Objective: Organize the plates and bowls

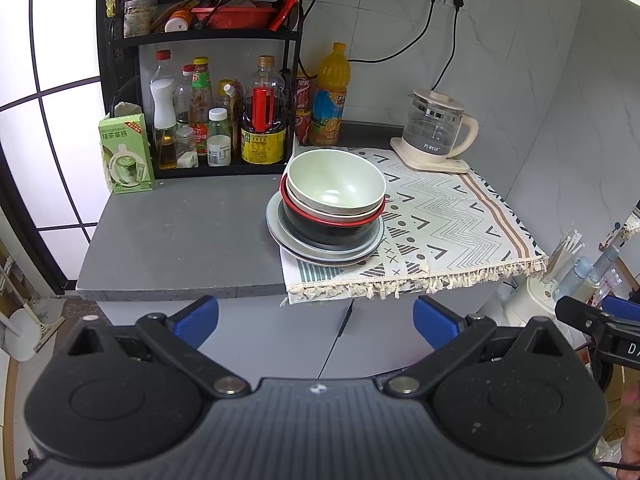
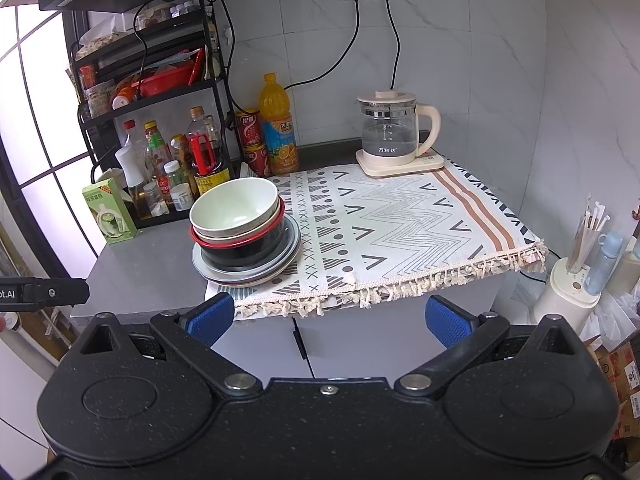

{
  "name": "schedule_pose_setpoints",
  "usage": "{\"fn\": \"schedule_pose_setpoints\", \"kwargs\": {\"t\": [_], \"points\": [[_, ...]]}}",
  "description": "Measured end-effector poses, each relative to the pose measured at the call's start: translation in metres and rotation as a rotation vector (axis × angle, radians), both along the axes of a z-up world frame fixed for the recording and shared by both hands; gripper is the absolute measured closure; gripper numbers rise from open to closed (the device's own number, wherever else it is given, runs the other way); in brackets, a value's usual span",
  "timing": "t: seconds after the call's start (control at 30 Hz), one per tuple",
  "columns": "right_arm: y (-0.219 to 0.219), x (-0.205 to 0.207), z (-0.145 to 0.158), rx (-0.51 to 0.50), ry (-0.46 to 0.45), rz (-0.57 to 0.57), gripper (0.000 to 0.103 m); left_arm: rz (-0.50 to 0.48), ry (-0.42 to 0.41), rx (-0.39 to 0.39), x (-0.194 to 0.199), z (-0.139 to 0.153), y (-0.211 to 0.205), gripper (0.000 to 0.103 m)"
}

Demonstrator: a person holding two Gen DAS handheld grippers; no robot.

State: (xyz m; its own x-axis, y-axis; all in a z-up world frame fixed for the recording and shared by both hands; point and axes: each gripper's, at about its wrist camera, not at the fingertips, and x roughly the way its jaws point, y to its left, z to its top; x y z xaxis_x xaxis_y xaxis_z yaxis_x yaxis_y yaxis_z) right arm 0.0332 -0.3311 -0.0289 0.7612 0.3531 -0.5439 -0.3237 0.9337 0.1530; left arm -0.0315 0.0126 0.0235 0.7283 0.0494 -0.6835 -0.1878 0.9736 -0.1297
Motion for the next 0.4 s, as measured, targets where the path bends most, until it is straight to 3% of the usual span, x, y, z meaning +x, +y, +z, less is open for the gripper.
{"fn": "schedule_pose_setpoints", "kwargs": {"t": [0.4], "points": [[-0.0002,-0.0019,0.0002,0.002,0.001,-0.002,0.0,0.002,0.009,-0.007,-0.0023,-0.0033,0.0016,0.001]]}}
